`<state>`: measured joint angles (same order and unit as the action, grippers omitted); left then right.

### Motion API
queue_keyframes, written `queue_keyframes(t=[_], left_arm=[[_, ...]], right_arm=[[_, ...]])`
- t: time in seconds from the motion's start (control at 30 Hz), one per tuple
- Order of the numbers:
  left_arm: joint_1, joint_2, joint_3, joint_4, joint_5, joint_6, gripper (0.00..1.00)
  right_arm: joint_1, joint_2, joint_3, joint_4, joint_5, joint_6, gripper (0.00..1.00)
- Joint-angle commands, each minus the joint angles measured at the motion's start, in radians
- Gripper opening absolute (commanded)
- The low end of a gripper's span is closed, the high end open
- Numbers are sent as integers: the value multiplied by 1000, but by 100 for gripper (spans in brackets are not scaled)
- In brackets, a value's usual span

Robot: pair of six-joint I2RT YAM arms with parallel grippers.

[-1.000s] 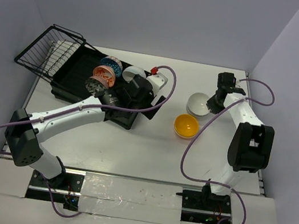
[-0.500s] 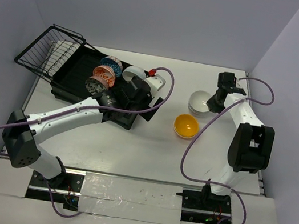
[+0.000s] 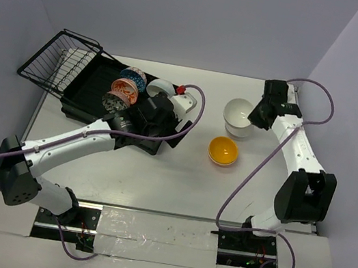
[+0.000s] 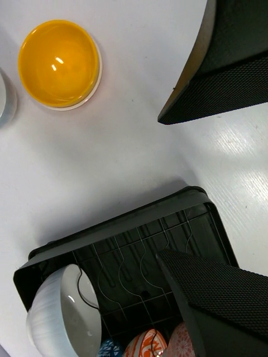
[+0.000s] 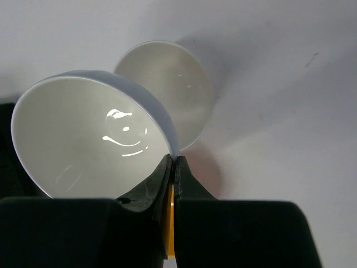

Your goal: Load the bowls into the dish rack

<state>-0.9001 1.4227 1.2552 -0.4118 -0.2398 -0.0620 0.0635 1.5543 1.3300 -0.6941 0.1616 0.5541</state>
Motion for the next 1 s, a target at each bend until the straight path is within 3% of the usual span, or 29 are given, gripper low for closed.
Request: queue_keyframes(t=[0.0, 0.47, 0.6, 0.73, 0.97], left_arm=[[-5, -83, -33, 71, 66, 123, 99], [-8, -326, -273, 143, 491, 556, 92], [-13, -323, -267, 65, 568, 671, 86], [-22, -282, -231, -25, 591, 769, 83], [-60, -211, -149, -110, 505, 852, 82]], right_arm=[[64, -65, 96, -14, -63, -69, 0], [415, -40, 210, -242, -189, -180, 0], [473, -31, 235, -260, -171, -192, 0], [528, -10, 276, -300, -116, -209, 0], [593, 12, 330, -357, -48, -233, 0]])
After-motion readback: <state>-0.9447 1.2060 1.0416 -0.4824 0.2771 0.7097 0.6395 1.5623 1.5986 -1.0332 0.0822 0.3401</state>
